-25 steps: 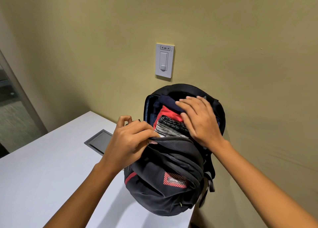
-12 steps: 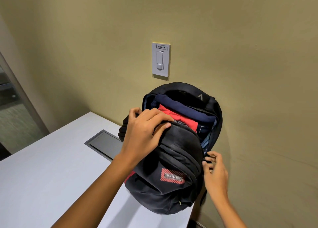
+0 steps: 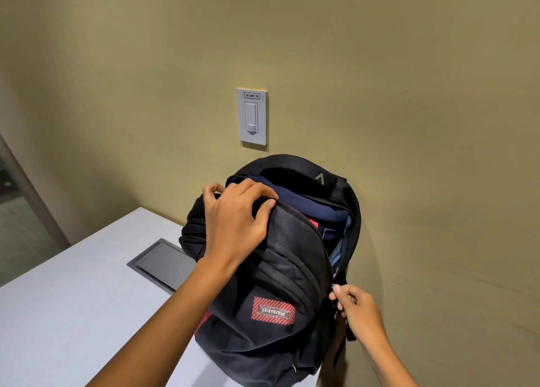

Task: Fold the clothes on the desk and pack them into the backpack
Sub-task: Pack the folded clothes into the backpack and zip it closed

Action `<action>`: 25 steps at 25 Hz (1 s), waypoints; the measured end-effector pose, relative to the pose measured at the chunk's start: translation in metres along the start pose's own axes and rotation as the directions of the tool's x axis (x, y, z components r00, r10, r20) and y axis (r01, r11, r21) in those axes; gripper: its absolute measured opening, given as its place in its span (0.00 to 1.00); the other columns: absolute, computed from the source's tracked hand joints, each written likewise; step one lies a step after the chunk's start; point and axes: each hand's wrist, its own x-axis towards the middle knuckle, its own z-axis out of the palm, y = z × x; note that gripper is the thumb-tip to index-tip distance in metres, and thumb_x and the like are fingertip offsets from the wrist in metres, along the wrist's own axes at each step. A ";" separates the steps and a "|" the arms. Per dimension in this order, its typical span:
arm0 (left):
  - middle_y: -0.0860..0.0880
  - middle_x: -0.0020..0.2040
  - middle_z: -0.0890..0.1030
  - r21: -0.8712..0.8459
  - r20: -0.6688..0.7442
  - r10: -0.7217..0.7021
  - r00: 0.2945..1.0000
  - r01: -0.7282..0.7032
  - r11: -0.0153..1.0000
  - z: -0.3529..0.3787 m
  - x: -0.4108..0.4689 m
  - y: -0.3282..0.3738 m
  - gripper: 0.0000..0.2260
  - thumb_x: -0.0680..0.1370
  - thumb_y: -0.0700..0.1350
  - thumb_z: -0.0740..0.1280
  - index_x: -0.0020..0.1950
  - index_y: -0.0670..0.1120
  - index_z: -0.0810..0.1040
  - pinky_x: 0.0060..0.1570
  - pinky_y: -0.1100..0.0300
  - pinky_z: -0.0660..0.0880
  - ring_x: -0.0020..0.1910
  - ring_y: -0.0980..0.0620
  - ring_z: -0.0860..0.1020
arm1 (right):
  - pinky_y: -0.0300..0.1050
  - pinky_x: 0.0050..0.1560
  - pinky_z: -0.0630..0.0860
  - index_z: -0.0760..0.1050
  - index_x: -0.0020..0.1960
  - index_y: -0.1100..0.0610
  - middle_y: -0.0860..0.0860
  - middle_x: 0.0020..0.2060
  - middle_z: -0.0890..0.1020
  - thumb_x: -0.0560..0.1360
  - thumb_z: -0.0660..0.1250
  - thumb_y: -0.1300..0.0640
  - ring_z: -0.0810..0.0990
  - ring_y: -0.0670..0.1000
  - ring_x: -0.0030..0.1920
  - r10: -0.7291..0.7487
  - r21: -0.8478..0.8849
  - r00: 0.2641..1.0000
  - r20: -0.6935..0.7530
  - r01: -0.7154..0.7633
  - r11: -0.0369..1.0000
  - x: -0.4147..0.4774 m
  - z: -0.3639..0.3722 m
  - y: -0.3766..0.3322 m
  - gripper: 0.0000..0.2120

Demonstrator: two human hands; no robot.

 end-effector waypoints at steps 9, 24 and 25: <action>0.62 0.54 0.77 -0.055 0.181 0.272 0.945 -0.267 0.962 0.018 -0.017 0.030 0.11 0.76 0.58 0.63 0.55 0.58 0.78 0.59 0.51 0.57 0.64 0.56 0.69 | 0.41 0.33 0.66 0.81 0.35 0.55 0.46 0.26 0.76 0.79 0.65 0.51 0.73 0.47 0.30 0.050 0.058 0.998 0.026 -0.051 0.997 0.001 -0.006 -0.008 0.16; 0.60 0.51 0.79 0.121 0.238 0.255 0.937 -0.289 0.950 0.051 0.021 0.004 0.17 0.75 0.63 0.55 0.58 0.59 0.75 0.54 0.49 0.55 0.54 0.55 0.76 | 0.42 0.43 0.68 0.76 0.39 0.49 0.44 0.37 0.79 0.72 0.73 0.56 0.75 0.51 0.44 -0.457 -0.112 0.864 -0.212 0.443 0.890 0.004 -0.012 -0.069 0.07; 0.60 0.50 0.79 0.127 0.244 0.196 0.950 -0.232 0.964 0.049 0.028 -0.013 0.16 0.76 0.63 0.55 0.56 0.59 0.75 0.55 0.49 0.54 0.54 0.54 0.76 | 0.42 0.42 0.68 0.76 0.40 0.48 0.44 0.37 0.80 0.73 0.73 0.56 0.75 0.51 0.44 -0.433 -0.078 0.878 -0.206 0.426 0.901 0.006 -0.012 -0.066 0.07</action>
